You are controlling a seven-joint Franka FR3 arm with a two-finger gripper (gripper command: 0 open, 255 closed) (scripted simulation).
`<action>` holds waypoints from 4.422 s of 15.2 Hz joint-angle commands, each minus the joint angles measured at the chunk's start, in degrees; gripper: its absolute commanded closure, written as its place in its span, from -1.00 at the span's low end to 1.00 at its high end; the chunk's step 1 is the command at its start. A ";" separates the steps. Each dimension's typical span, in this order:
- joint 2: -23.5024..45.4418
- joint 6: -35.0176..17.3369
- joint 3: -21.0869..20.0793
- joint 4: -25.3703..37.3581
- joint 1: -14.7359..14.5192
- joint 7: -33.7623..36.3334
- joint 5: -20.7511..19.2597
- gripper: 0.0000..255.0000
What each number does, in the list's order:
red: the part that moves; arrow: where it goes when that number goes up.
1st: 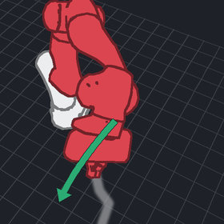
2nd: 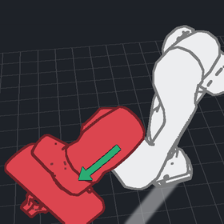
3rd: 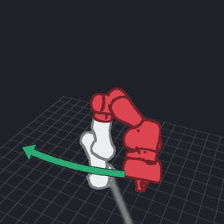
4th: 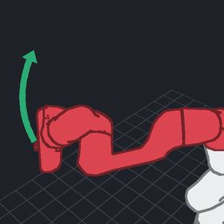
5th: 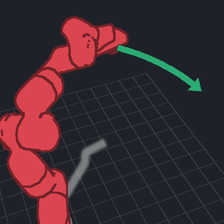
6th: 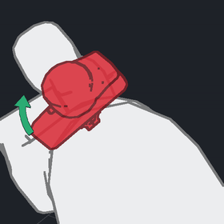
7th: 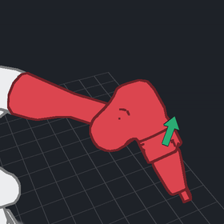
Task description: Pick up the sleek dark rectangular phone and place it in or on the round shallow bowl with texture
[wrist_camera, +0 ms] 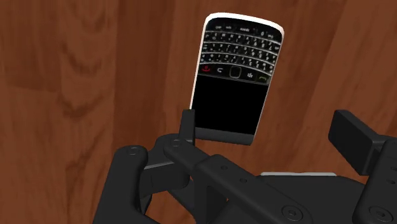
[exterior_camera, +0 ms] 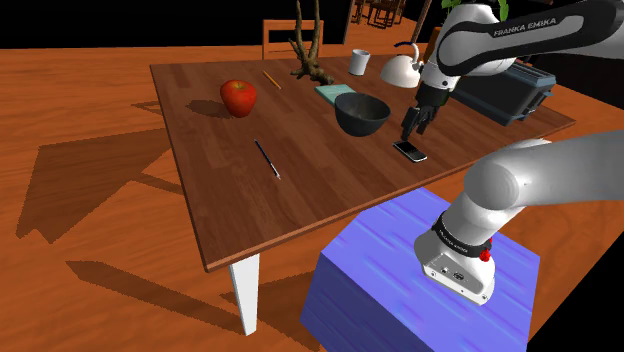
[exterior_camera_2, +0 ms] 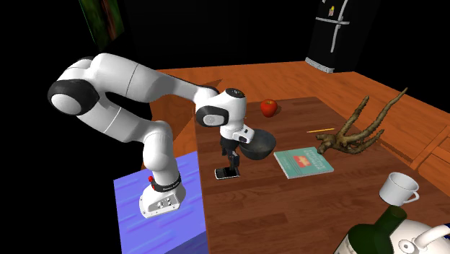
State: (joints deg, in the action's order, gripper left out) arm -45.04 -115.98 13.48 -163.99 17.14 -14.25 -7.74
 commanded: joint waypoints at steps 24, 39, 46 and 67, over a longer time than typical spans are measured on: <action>5.74 -11.87 2.83 -5.10 1.69 -0.83 -2.08 1.00; -1.29 1.70 0.71 1.51 1.40 -0.35 -0.56 1.00; -3.18 8.01 -0.26 5.95 1.09 -0.17 0.26 1.00; 12.65 11.97 -5.89 25.77 -4.60 5.67 6.67 1.00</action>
State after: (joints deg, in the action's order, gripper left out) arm -34.95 -103.28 8.17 -140.06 13.20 -9.36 -1.76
